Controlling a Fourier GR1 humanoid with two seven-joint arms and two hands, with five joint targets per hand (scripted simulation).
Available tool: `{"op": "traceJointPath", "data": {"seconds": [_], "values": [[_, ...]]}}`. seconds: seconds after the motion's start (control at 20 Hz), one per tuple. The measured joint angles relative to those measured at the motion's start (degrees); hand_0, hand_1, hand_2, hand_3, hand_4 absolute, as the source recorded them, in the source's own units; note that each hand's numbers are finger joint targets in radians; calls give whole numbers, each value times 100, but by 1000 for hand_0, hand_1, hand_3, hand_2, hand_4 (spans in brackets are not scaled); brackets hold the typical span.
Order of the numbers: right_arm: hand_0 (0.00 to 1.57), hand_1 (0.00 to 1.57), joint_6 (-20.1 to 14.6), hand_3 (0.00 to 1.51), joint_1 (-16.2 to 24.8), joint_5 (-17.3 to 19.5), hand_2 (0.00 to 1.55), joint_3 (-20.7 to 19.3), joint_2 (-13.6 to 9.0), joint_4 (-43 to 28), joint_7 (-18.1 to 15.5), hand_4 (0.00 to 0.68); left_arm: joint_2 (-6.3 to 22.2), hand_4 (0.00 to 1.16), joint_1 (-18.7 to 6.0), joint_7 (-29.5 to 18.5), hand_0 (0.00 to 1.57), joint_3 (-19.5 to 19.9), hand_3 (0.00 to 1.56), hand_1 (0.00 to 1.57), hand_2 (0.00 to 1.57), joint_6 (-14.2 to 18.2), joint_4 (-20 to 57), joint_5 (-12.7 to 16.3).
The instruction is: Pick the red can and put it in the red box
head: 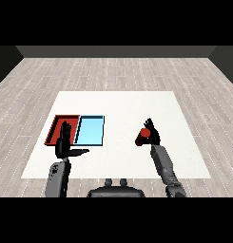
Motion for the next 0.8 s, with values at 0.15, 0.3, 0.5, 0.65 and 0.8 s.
{"op": "traceJointPath", "data": {"seconds": [0.15, 0.3, 0.5, 0.65, 0.8], "values": [[0, 0, 55, 0, -105, -3, 0, -40, -58, 221, -96, 0, -16, 0, 46, -74, 0, -5, 0, 0, 0, -1, 13, -8], [0, 0, 53, 0, -161, 26, 0, -31, -52, 383, -173, 0, -19, 0, 75, -93, 0, -1, 0, 0, 0, -21, -3, 14], [0, 0, 24, 121, -240, 31, 350, -25, -56, 467, -108, 0, -22, 0, 97, -71, 0, -12, 0, 0, 0, -44, -16, 24], [1470, 1470, -165, 1434, -430, 97, 1469, -71, -48, 756, -182, 579, 9, 0, 95, 8, 0, -5, 0, 0, 0, -58, -123, 40], [1488, 1488, -427, 1441, -446, 191, 1466, -13, -28, 638, -65, 663, -49, 0, 92, -166, 0, -33, 0, 0, 0, -21, 66, -40]]}}
